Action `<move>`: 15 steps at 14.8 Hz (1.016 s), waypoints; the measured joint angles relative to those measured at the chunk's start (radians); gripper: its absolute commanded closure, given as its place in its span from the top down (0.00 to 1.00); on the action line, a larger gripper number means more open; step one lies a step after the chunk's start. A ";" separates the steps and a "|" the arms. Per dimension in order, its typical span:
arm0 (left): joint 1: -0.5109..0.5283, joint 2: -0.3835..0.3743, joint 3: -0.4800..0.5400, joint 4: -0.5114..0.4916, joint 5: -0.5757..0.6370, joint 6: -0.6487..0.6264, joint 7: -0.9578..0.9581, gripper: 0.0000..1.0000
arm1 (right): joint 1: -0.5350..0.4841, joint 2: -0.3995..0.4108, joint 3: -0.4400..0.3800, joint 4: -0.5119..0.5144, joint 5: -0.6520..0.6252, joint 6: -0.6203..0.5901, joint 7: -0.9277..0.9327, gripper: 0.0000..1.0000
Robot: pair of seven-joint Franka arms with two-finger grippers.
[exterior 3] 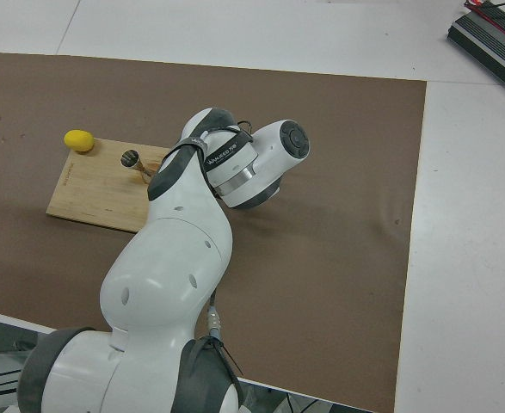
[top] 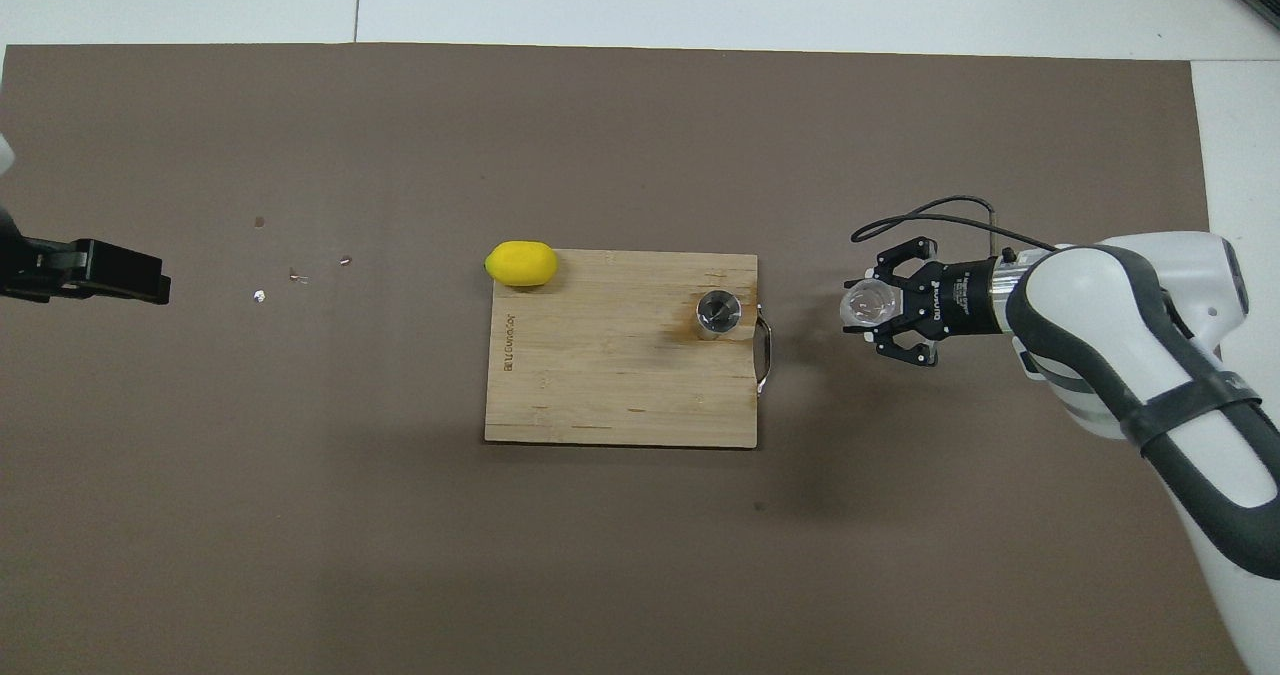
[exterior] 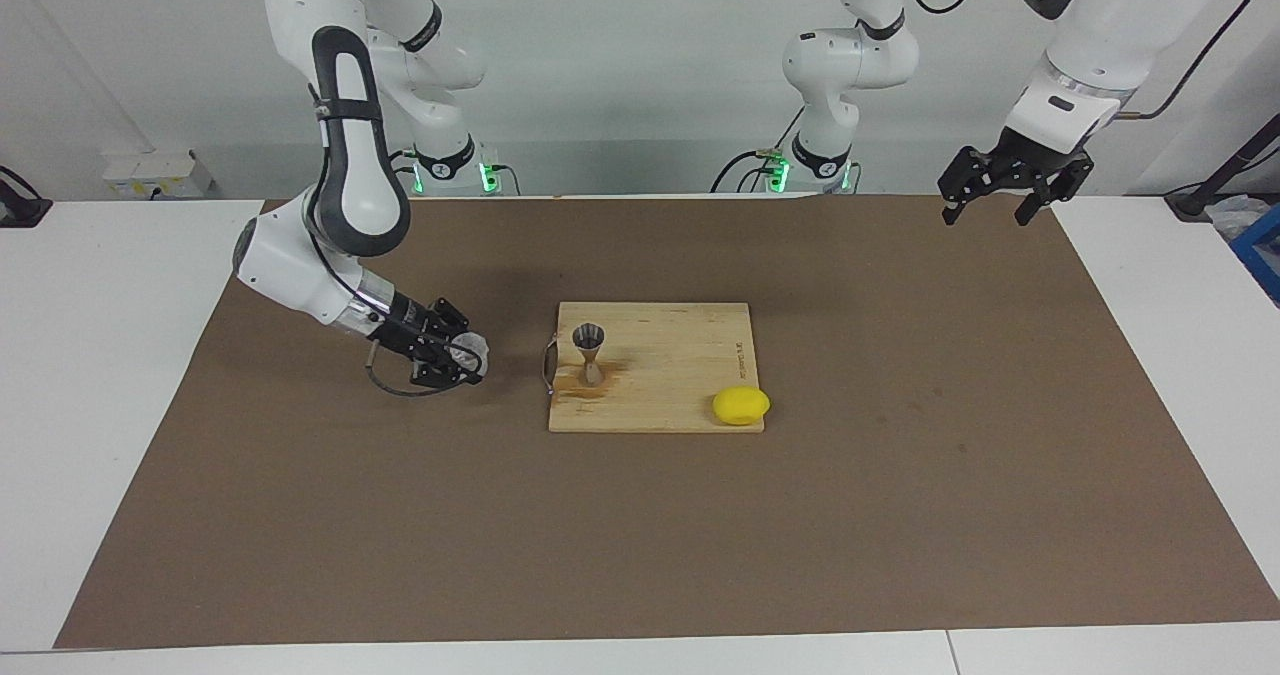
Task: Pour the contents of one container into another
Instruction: 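Carry the glass cup with the right gripper above the metal cup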
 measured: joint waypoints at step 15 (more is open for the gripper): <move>0.022 0.000 -0.036 -0.001 -0.001 -0.001 0.000 1.00 | 0.246 0.033 -0.001 0.216 -0.368 0.010 0.531 0.00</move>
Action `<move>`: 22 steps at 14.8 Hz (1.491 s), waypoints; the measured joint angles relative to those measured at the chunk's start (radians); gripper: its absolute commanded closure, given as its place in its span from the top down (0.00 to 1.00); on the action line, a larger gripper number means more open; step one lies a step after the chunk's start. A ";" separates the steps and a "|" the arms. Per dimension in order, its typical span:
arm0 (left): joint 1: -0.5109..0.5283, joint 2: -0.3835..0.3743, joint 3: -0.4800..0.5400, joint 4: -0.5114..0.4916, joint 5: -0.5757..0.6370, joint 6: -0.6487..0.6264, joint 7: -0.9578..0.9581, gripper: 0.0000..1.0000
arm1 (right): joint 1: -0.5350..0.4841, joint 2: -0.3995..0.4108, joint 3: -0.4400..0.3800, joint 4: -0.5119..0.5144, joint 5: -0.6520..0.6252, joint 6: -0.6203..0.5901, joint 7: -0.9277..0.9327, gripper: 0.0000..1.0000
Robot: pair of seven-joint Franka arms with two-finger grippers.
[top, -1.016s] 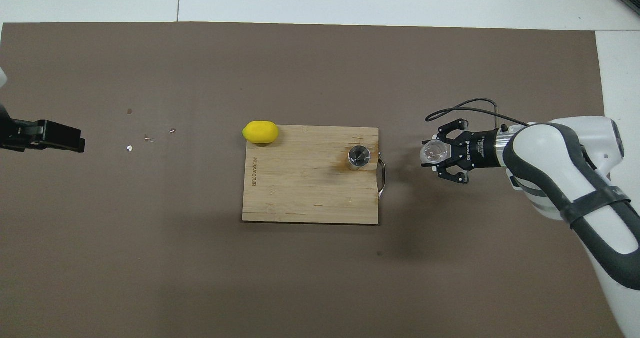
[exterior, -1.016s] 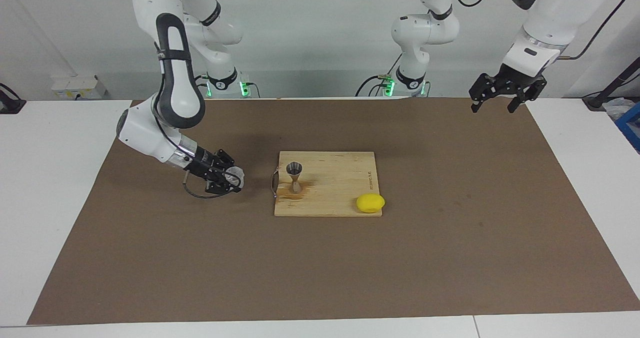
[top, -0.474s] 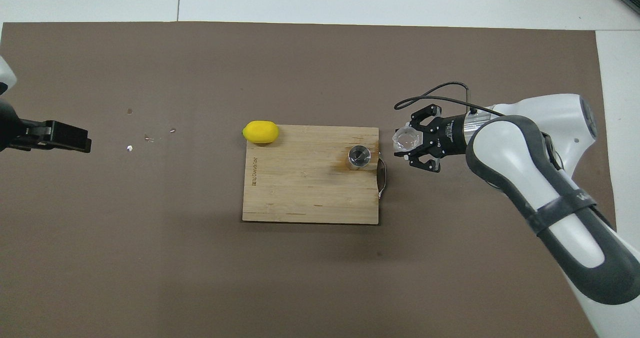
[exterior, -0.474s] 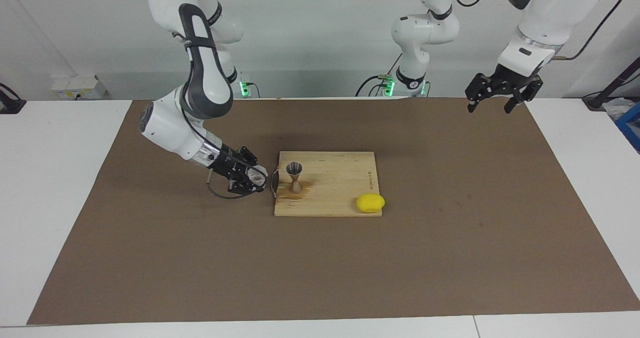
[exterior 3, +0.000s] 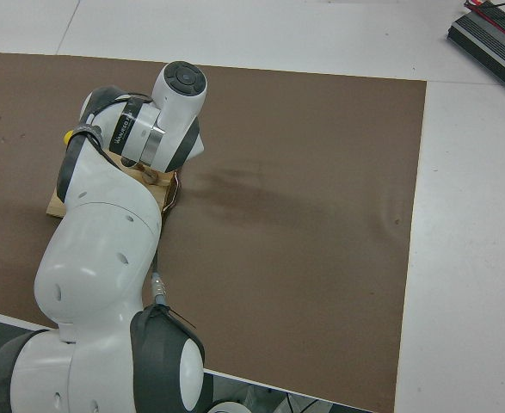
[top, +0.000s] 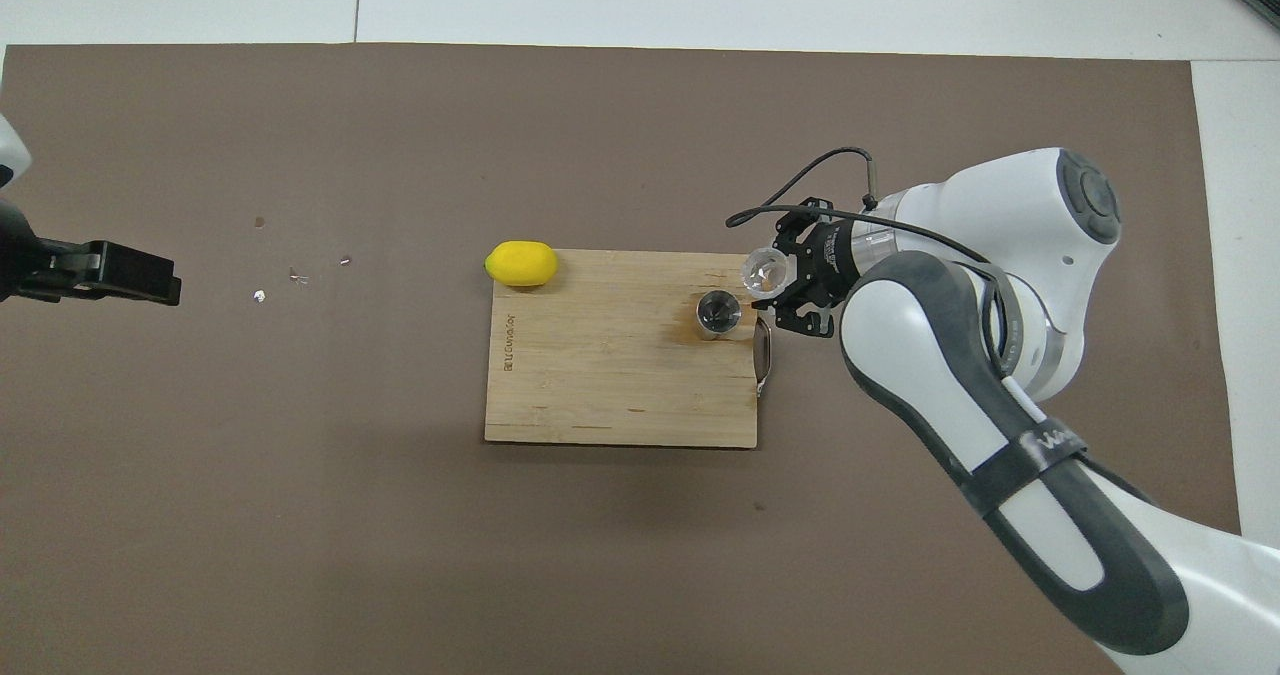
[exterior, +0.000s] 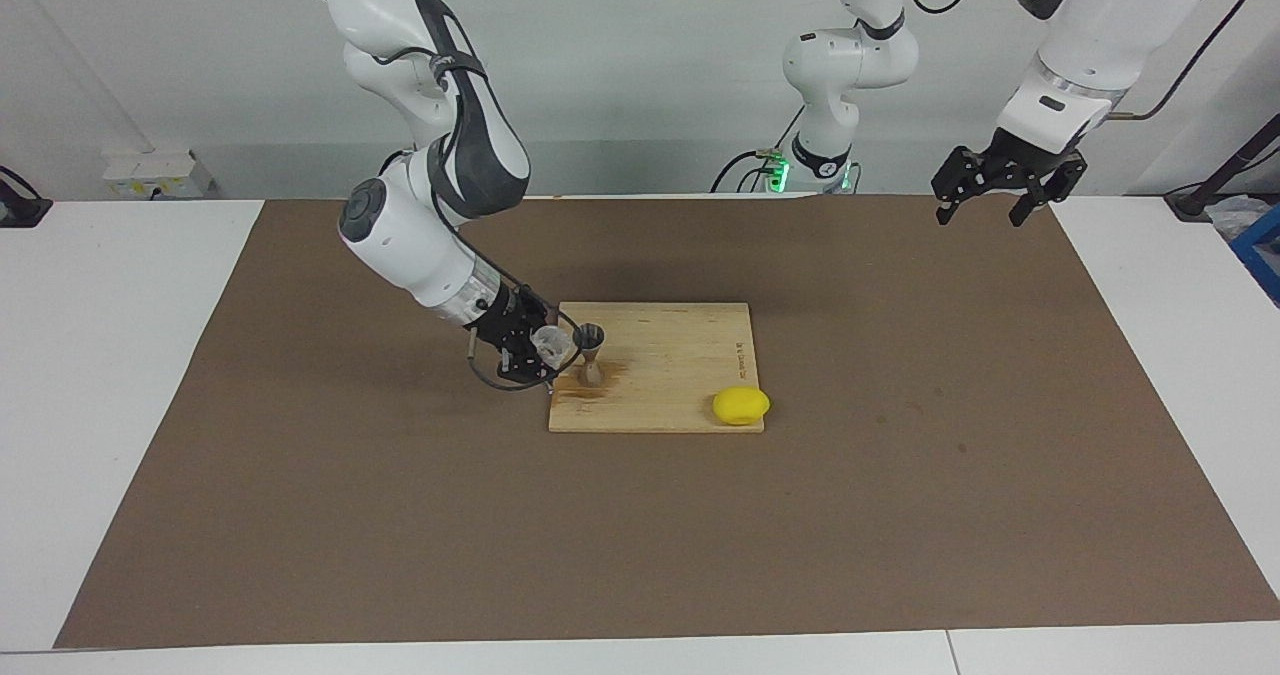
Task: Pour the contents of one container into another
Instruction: 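Carry the glass cup with the right gripper above the metal cup, then tilt the glass cup with the right gripper over the metal cup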
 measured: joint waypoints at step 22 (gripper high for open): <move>0.000 0.000 0.000 0.000 0.000 0.000 0.000 1.00 | 0.119 -0.005 0.001 0.075 -0.451 -0.119 0.091 0.00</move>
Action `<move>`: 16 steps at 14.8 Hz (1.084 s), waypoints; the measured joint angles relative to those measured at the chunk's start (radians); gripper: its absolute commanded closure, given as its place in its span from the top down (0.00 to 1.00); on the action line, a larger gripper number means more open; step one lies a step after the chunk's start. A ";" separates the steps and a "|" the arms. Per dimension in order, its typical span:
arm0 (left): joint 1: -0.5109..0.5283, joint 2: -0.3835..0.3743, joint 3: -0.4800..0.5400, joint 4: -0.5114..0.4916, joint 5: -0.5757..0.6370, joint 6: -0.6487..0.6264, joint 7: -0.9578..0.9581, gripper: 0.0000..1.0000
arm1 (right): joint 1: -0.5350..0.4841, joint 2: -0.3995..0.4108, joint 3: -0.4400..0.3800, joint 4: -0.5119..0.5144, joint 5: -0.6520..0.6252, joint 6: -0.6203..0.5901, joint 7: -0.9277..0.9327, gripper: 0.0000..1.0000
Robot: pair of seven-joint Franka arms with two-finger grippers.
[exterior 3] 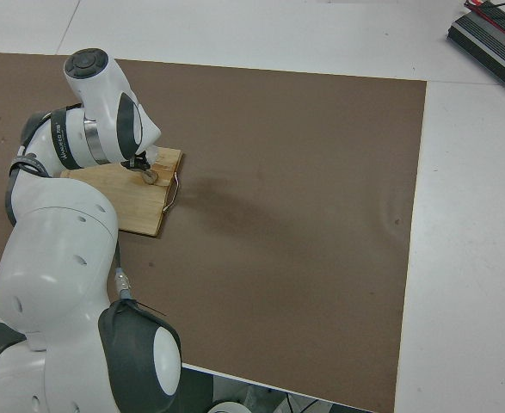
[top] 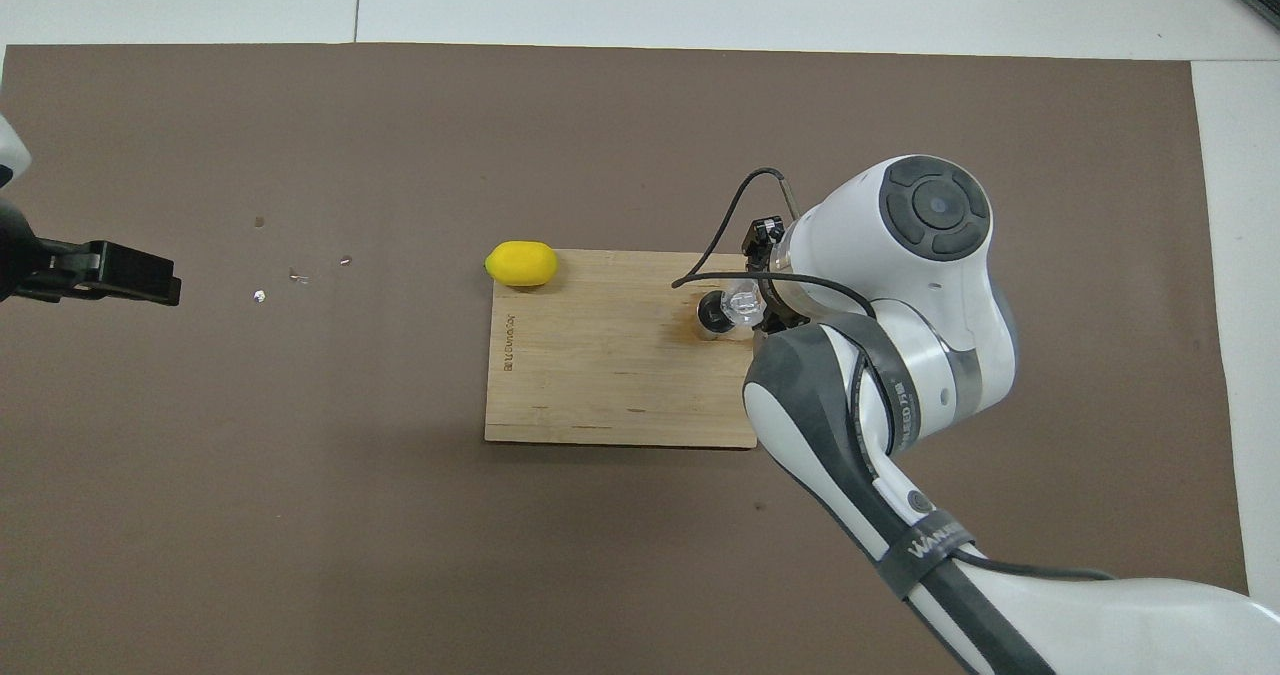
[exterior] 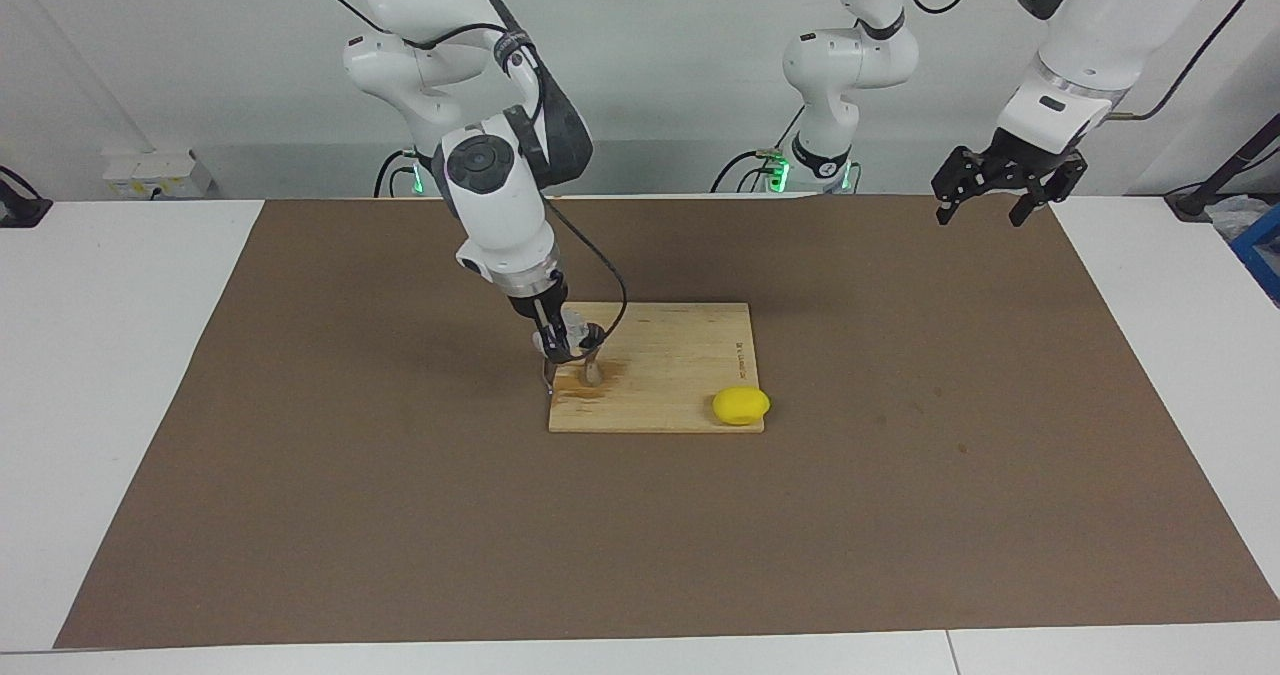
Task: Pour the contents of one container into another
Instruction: 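Tilt the glass cup with the right gripper over the metal cup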
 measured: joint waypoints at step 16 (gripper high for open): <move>0.000 0.000 0.000 0.000 0.000 0.000 0.000 1.00 | 0.067 0.000 0.001 0.018 -0.226 -0.030 0.027 0.00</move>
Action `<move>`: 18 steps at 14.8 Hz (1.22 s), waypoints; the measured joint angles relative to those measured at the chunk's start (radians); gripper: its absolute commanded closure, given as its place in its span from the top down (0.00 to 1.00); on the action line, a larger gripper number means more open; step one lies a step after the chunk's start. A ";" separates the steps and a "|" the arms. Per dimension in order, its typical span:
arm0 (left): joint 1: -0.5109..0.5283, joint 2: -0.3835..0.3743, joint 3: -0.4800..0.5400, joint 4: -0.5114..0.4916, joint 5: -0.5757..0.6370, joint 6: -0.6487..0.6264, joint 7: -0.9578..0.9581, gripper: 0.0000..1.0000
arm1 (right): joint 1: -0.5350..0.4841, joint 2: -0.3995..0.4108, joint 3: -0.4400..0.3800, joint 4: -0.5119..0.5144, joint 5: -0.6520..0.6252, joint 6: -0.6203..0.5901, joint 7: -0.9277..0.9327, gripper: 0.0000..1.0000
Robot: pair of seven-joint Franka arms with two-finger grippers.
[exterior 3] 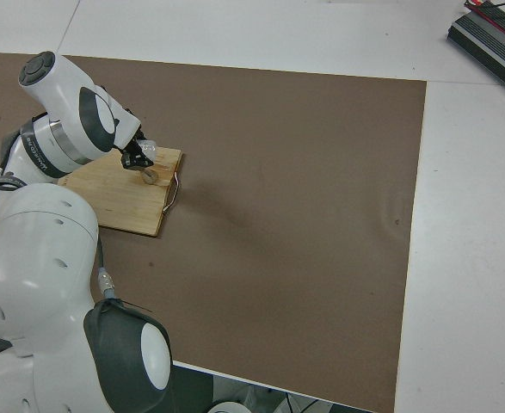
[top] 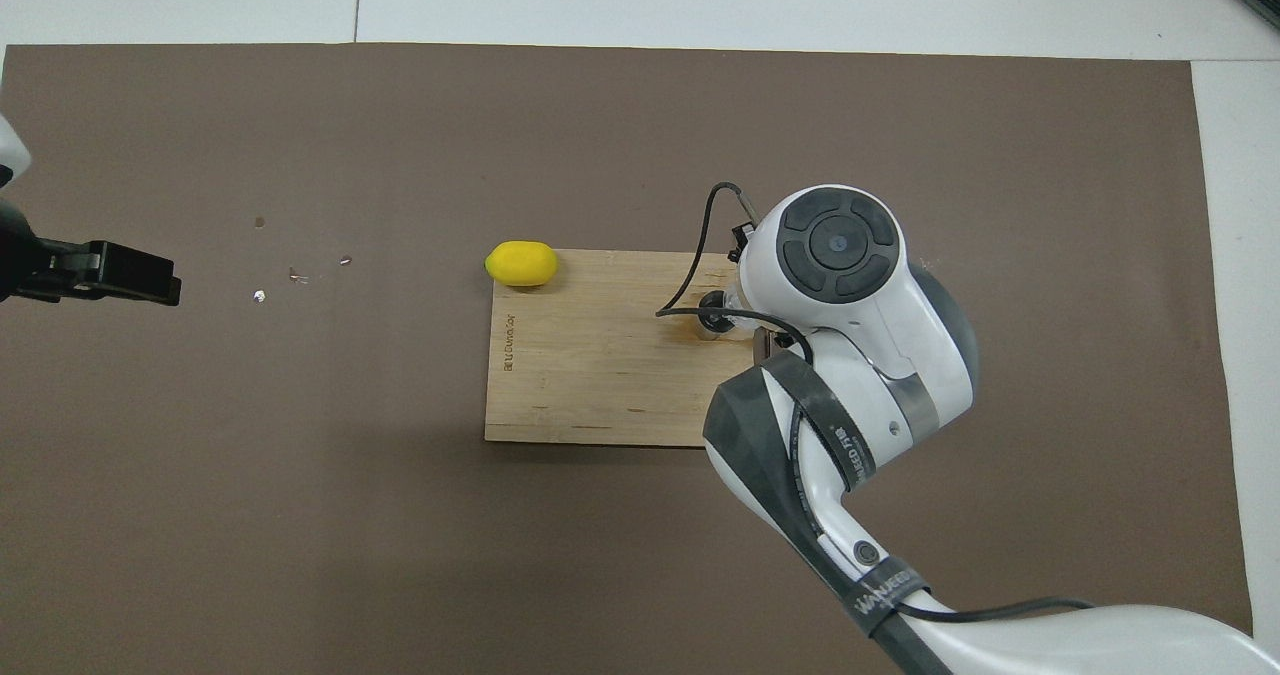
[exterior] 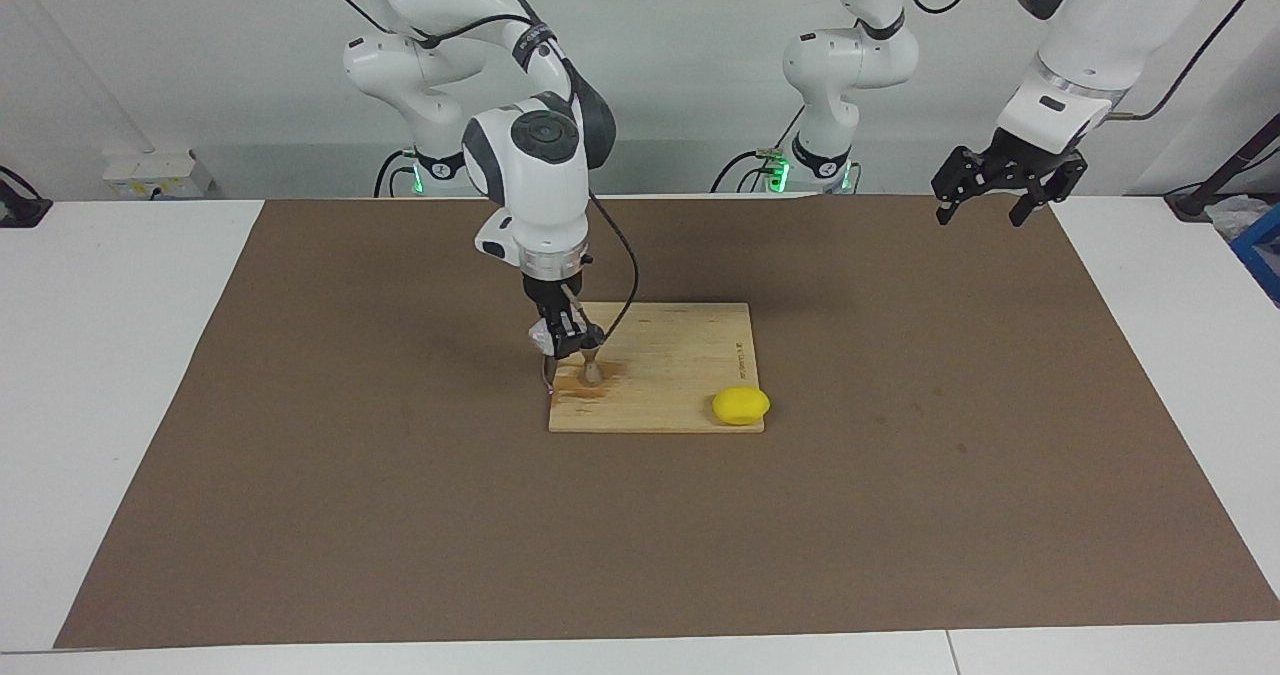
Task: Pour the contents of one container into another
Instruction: 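Tilt the glass cup with the right gripper over the metal cup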
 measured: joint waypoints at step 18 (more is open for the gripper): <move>0.000 0.000 0.000 0.000 0.000 0.000 0.000 1.00 | 0.012 -0.005 -0.001 0.012 -0.039 -0.032 0.050 0.00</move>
